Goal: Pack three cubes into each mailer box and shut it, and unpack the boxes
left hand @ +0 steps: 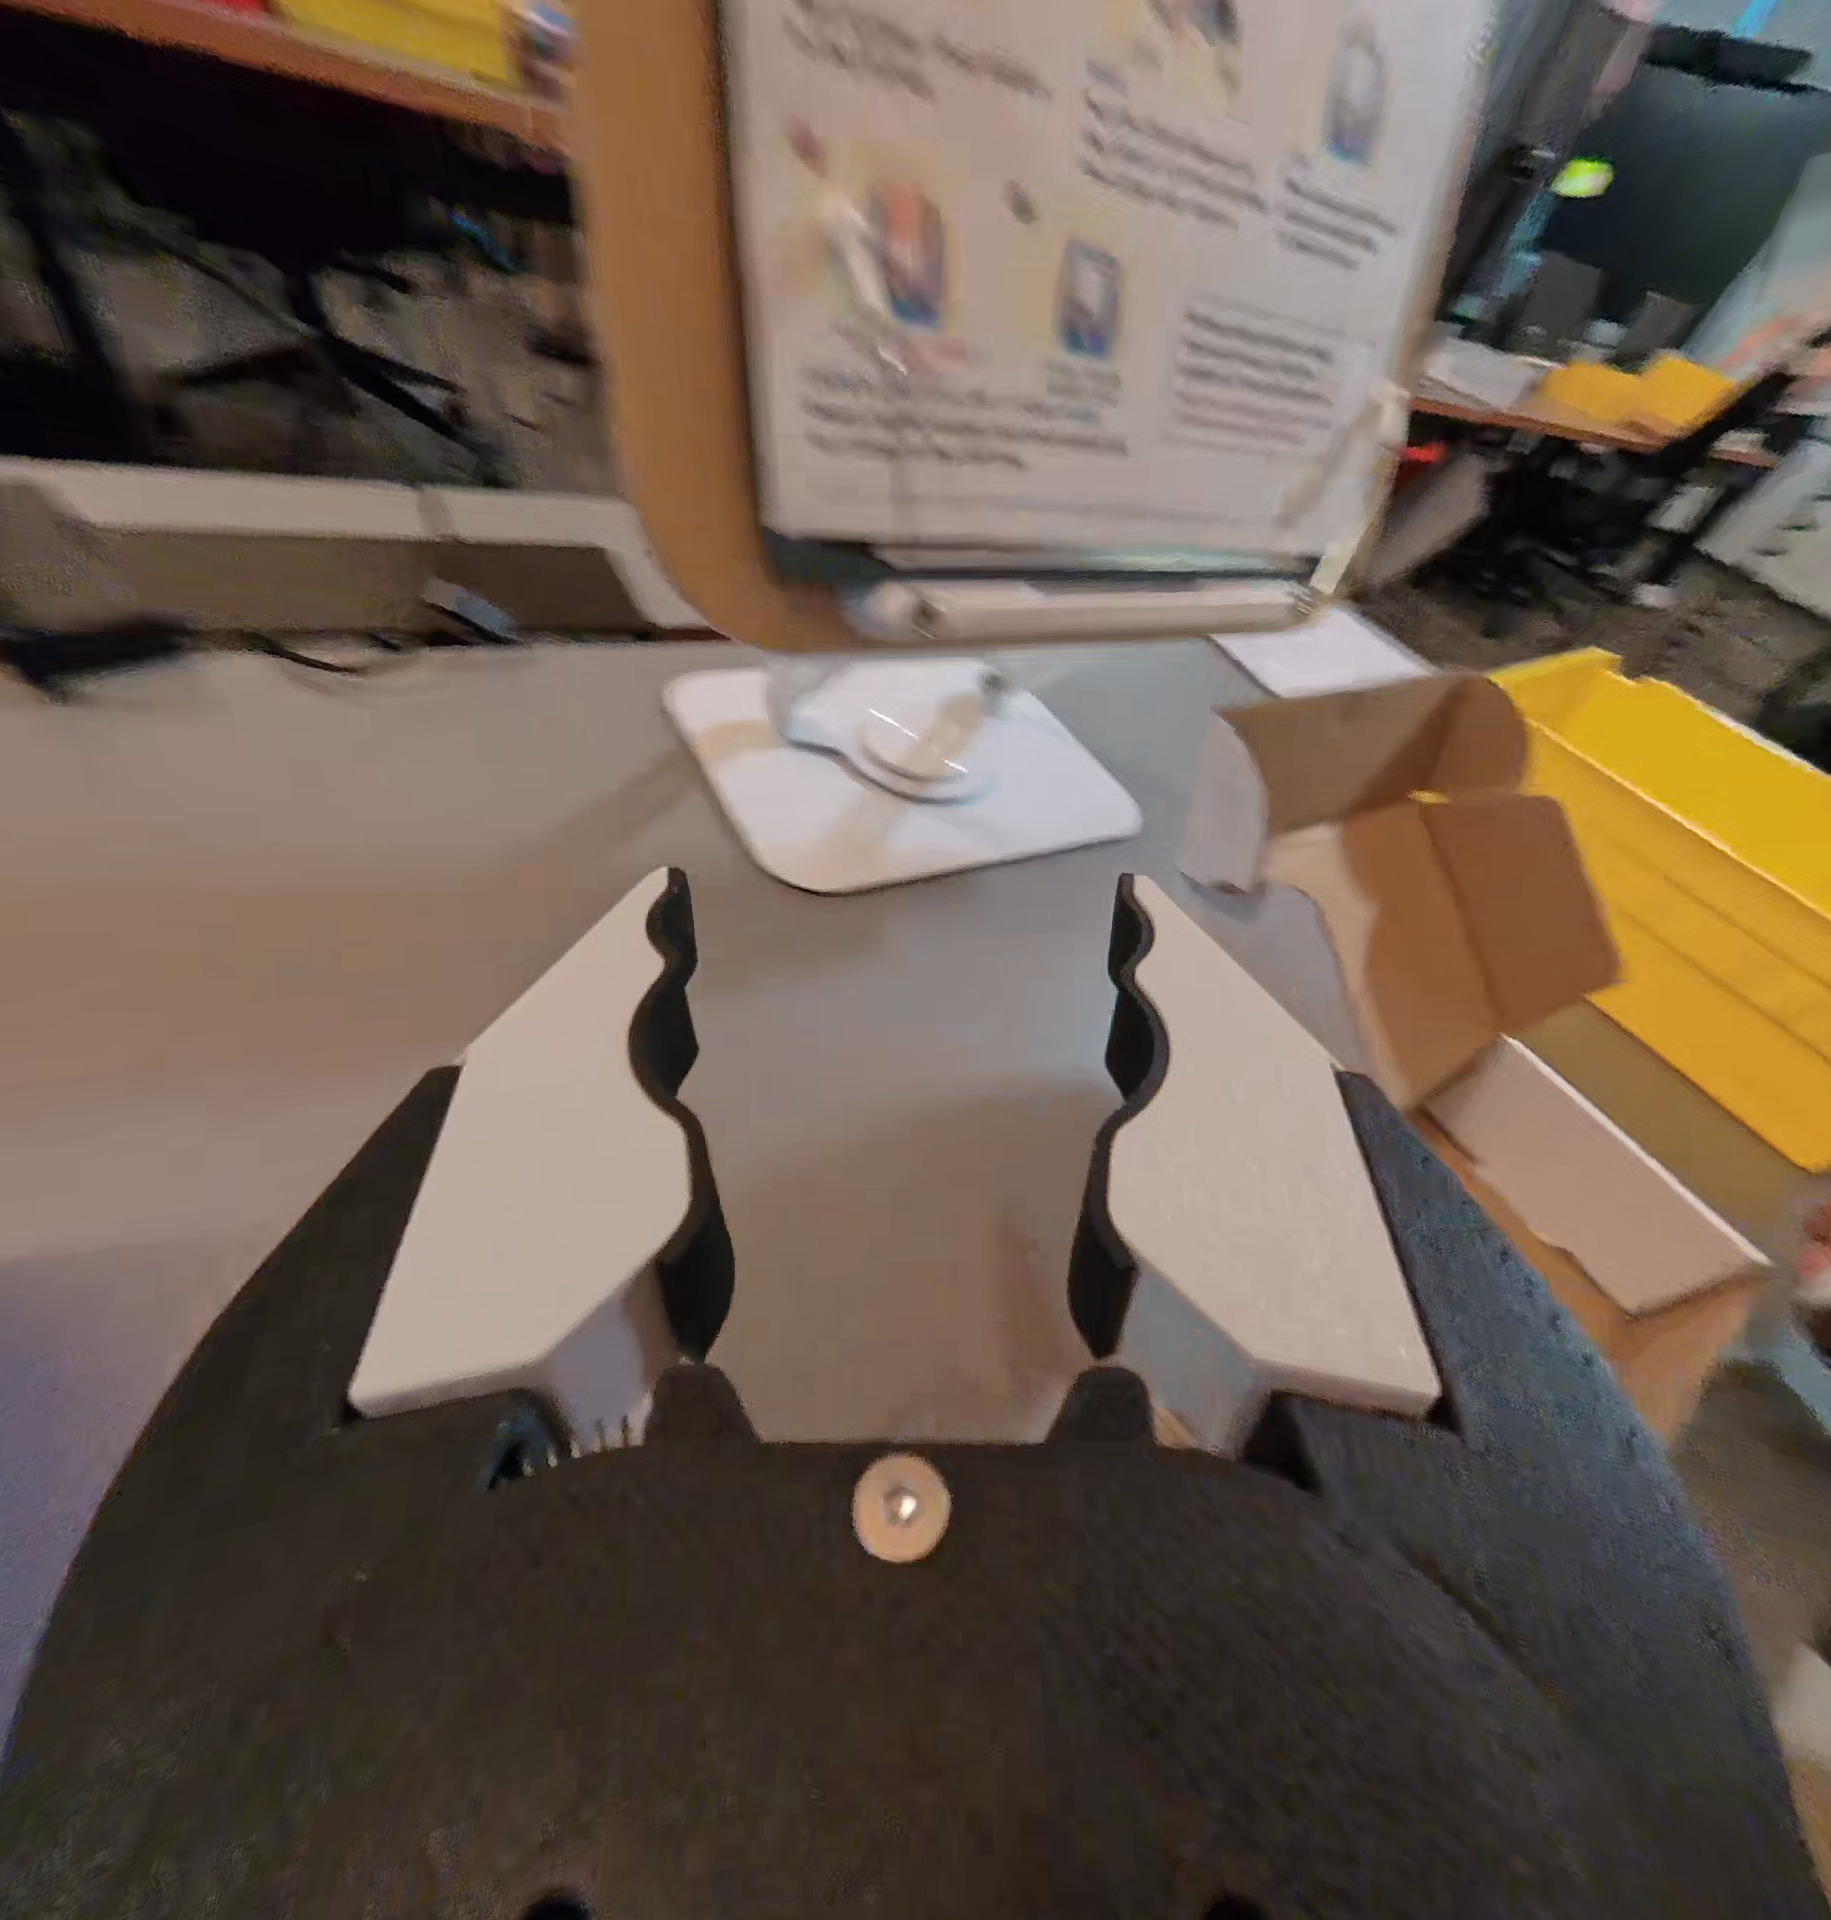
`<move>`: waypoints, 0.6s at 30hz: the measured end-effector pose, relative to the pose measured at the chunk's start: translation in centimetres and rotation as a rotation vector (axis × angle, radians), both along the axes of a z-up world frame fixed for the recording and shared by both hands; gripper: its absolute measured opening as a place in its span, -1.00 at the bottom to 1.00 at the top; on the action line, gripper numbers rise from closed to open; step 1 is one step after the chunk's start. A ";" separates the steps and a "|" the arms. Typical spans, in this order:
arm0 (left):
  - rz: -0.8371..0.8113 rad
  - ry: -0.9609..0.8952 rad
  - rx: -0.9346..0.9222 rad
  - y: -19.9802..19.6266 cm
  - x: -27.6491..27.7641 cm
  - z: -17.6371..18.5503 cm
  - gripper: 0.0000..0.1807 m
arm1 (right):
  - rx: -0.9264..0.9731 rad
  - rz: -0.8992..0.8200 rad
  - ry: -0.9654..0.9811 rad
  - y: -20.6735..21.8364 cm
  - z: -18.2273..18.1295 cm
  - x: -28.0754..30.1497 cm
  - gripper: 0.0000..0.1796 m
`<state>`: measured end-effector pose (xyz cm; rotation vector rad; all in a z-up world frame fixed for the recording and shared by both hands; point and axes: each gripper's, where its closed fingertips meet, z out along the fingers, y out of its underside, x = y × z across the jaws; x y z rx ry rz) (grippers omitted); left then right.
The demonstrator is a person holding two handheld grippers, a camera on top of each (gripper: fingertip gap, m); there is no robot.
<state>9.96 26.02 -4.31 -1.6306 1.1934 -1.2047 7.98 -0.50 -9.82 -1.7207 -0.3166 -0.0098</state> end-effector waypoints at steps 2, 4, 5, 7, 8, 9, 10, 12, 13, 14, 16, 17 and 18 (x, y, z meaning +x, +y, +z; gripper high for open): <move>0.149 0.004 0.087 4.5 -2.5 2.2 -0.17 | -0.007 0.001 -0.011 0.1 -0.2 -0.1 -0.90; 0.288 0.042 0.139 8.8 -5.7 3.7 -0.24 | -0.015 0.006 -0.022 0.1 -0.4 -0.3 -0.90; 0.346 0.078 0.147 10.8 -7.5 3.9 -0.23 | -0.020 0.007 -0.028 0.2 -0.5 -0.4 -0.90; 0.429 0.165 0.144 14.0 -10.7 3.5 -0.21 | -0.031 0.010 -0.037 0.3 -0.8 -0.4 -0.90; 0.467 0.202 0.139 15.3 -12.2 3.0 -0.21 | -0.034 0.014 -0.040 0.3 -0.9 -0.5 -0.90; 0.509 0.238 0.134 16.6 -13.7 2.5 -0.22 | -0.031 0.021 -0.045 0.4 -0.8 -0.6 -0.90; 0.548 0.270 0.131 17.7 -15.1 2.0 -0.22 | -0.024 0.029 -0.054 0.4 -0.6 -0.8 -0.90; 0.610 0.337 0.130 19.4 -17.7 0.7 -0.23 | 0.004 0.045 -0.069 0.7 0.0 -1.2 -0.90; 0.628 0.384 0.131 20.0 -18.9 -0.2 -0.23 | 0.023 0.044 -0.074 0.9 0.5 -1.2 -0.90; 0.631 0.448 0.133 20.3 -20.0 -1.4 -0.21 | 0.043 0.040 -0.081 1.0 0.9 -1.3 -0.89; 0.632 0.623 0.151 20.7 -22.5 -4.3 -0.14 | 0.085 0.039 -0.094 1.3 1.8 -1.4 -0.89; 0.633 0.709 0.161 20.8 -23.8 -5.7 -0.13 | 0.101 0.041 -0.099 1.5 2.2 -1.5 -0.90; 0.630 0.771 0.158 20.8 -24.8 -7.0 -0.13 | 0.112 0.046 -0.101 1.7 2.4 -1.6 -0.90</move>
